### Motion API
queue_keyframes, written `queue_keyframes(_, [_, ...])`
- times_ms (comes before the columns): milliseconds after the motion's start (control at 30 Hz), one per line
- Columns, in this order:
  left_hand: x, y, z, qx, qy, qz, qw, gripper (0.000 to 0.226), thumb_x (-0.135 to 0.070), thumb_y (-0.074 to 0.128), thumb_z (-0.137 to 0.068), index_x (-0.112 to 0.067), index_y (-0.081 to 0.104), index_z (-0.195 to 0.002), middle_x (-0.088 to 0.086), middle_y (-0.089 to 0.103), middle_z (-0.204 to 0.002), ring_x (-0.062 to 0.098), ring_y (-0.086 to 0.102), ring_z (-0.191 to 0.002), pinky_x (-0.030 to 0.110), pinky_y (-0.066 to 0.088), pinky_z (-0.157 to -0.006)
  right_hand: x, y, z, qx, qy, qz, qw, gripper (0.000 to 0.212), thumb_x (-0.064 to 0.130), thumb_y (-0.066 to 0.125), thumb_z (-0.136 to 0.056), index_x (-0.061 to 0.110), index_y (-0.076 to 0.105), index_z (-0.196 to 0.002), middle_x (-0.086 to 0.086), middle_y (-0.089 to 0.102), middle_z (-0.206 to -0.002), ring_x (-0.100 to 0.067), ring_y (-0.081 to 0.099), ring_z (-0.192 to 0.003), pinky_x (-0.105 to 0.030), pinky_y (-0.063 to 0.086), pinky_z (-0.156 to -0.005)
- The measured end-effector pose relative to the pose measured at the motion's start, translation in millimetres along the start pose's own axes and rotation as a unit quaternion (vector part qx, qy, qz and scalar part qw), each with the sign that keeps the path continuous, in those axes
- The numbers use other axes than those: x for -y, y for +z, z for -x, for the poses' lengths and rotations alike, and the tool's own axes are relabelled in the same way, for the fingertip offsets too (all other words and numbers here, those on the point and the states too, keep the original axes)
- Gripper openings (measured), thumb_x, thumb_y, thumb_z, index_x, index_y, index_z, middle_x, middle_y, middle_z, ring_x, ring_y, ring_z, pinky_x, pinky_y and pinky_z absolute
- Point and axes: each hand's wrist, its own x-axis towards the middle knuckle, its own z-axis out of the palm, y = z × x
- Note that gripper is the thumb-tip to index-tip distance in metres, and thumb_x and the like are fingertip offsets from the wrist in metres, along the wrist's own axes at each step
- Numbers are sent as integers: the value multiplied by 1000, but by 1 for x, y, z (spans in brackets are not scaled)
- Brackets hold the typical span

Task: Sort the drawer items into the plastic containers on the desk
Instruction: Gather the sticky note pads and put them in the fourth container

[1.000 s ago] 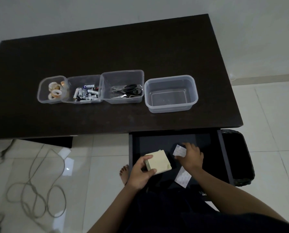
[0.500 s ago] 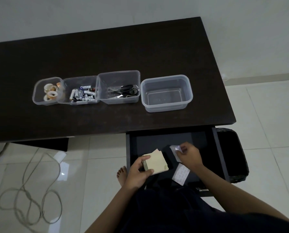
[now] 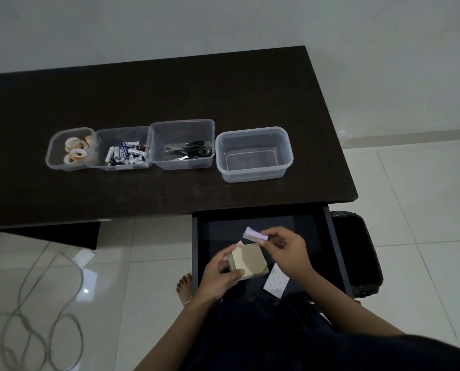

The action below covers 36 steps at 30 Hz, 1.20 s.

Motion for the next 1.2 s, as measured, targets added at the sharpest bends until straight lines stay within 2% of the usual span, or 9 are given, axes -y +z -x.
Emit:
queue_keyframes(67, [-3, 2, 0, -5, -8, 35, 999, 59, 10, 63, -81, -29, 50, -124, 5, 63, -108, 17, 62, -96, 20, 54, -63, -5, 1, 5, 33, -18, 5, 999, 32, -1, 74, -75, 30, 68, -82, 5, 69, -93, -7, 67, -88, -23, 54, -81])
queue_keyframes(233, [-8, 1, 0, -12, -13, 77, 997, 58, 8, 61, -83, -29, 48, -126, 4, 63, -107, 16, 63, -94, 27, 53, -71, -14, 4, 8, 76, -9, 18, 997, 37, -8, 77, -66, 27, 71, -75, 5, 66, -102, -5, 64, -98, -21, 50, -89])
queue_keyframes(400, [-11, 0, -2, -11, -9, 81, 997, 58, 7, 59, -84, -31, 47, -127, 5, 62, -112, 16, 62, -97, 25, 52, -70, -9, 3, 3, 100, 0, 22, 995, 36, -8, 79, -64, 26, 71, -73, 1, 64, -104, 4, 61, -97, -9, 48, -82])
queue_keyframes(600, [-14, -5, -3, -5, -5, 100, 995, 56, 9, 53, -87, -32, 49, -125, 4, 62, -113, 21, 60, -104, 31, 51, -79, -2, 4, 0, 115, -11, 24, 993, 39, -8, 78, -64, 29, 71, -71, -1, 65, -107, -1, 62, -99, -16, 52, -82])
queue_keyframes(733, [-14, -8, -2, 4, -1, 104, 995, 55, 11, 50, -88, -36, 52, -118, 4, 63, -113, 23, 59, -107, 36, 49, -87, 0, 4, -1, 127, -10, 28, 991, 37, -10, 78, -63, 26, 73, -73, -3, 66, -109, 5, 64, -84, -10, 49, -74])
queue_keyframes(800, [-13, -8, -2, 6, -3, 107, 994, 56, 11, 49, -89, -34, 51, -122, 3, 62, -115, 23, 59, -107, 35, 49, -86, 2, 3, 0, 135, -7, 30, 990, 32, -6, 81, -62, 23, 73, -73, -2, 66, -110, 5, 64, -77, -10, 48, -71])
queue_keyframes(933, [-15, -8, -2, 15, -3, 96, 995, 57, 10, 49, -89, -36, 49, -124, 6, 60, -117, 20, 60, -102, 30, 51, -79, 4, 7, 4, 103, 6, 17, 994, 23, 12, 87, -61, 23, 72, -73, 5, 67, -100, -4, 63, -73, -22, 52, -72])
queue_keyframes(1033, [-18, -6, -1, 29, 7, 65, 997, 56, 5, 54, -89, -35, 47, -127, 5, 61, -117, 18, 62, -102, 27, 51, -76, 1, 11, 7, 57, 7, 32, 998, 26, 19, 85, -65, 25, 69, -85, 6, 62, -97, -5, 62, -85, -22, 50, -78])
queue_keyframes(1200, [-20, -2, 1, 41, 30, 45, 998, 56, -5, 67, -82, -38, 49, -123, 7, 60, -120, 19, 61, -105, 20, 53, -69, -5, 15, 12, 49, 26, 44, 998, 58, 24, 82, -70, 26, 56, -122, 2, 41, -120, -5, 48, -113, -11, 38, -92])
